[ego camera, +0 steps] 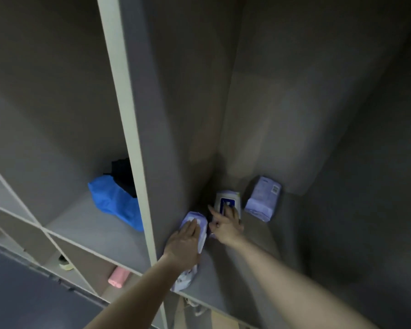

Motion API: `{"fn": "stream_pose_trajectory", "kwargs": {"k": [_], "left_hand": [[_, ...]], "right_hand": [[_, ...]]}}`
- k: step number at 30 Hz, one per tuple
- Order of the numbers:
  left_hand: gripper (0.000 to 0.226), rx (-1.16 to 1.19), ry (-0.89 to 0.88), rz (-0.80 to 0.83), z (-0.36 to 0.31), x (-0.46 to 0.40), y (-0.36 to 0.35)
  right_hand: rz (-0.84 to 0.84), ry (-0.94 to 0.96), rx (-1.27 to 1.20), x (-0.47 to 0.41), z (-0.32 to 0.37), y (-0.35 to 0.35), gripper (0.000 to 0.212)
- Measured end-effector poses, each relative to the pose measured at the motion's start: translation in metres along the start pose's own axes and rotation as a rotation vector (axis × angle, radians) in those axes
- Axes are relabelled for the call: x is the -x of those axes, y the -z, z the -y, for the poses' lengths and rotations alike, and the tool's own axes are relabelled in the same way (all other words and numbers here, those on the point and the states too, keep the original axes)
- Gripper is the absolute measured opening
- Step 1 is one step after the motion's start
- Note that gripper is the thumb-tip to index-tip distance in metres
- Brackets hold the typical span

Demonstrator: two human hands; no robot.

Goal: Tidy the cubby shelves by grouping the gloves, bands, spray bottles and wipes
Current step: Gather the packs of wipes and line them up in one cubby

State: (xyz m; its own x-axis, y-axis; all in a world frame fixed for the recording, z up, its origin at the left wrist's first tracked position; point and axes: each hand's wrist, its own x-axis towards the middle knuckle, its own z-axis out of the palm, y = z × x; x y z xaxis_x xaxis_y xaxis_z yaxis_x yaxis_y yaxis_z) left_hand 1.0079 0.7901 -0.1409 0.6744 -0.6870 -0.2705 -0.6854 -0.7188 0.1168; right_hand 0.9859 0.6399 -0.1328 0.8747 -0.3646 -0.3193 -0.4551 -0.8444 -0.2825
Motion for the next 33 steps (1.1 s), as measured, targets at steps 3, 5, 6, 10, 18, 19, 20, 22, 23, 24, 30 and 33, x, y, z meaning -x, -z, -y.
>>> {"fn": "stream_pose_trajectory", "kwargs": {"k": [3,5,6,10,18,19,20,22,23,24,30,33], "left_hand": [[0.078,0.046,-0.010,0.051,0.003,-0.006,0.007],[0.079,0.056,-0.020,0.058,0.004,-0.010,0.010],[0.080,0.057,-0.021,0.048,0.004,-0.012,0.011],[0.085,0.080,-0.014,0.006,0.004,-0.020,0.008],[0.087,0.214,-0.047,0.041,0.013,-0.027,0.000],[0.086,0.218,-0.049,0.038,0.013,-0.027,0.000],[0.086,0.222,-0.048,0.031,0.013,-0.027,0.000],[0.085,0.224,-0.050,0.014,0.012,-0.025,-0.001],[0.083,0.217,-0.053,0.010,0.011,-0.023,-0.002],[0.079,0.208,-0.054,0.006,0.010,-0.021,-0.004],[0.069,0.157,-0.080,-0.024,0.010,-0.006,-0.009],[0.078,0.106,-0.083,0.041,0.012,0.001,-0.007]], "right_hand": [[0.079,0.024,0.120,-0.024,-0.025,-0.004,0.059],[0.144,0.091,0.224,-0.030,-0.014,-0.004,0.061],[0.132,0.106,0.276,-0.032,-0.019,-0.009,0.062],[0.026,0.051,0.235,-0.029,-0.036,-0.018,0.068],[-0.095,0.081,0.138,0.007,-0.065,-0.033,0.059],[-0.092,0.080,0.115,0.016,-0.066,-0.036,0.058],[-0.096,0.084,0.091,0.026,-0.066,-0.038,0.057],[-0.116,0.074,0.052,0.048,-0.066,-0.046,0.055],[-0.117,0.057,0.036,0.060,-0.065,-0.052,0.055],[-0.114,0.038,0.036,0.072,-0.062,-0.060,0.054],[-0.302,-0.162,0.128,0.089,-0.046,-0.065,0.067],[-0.223,-0.286,0.091,0.072,-0.040,-0.055,0.096]]}}
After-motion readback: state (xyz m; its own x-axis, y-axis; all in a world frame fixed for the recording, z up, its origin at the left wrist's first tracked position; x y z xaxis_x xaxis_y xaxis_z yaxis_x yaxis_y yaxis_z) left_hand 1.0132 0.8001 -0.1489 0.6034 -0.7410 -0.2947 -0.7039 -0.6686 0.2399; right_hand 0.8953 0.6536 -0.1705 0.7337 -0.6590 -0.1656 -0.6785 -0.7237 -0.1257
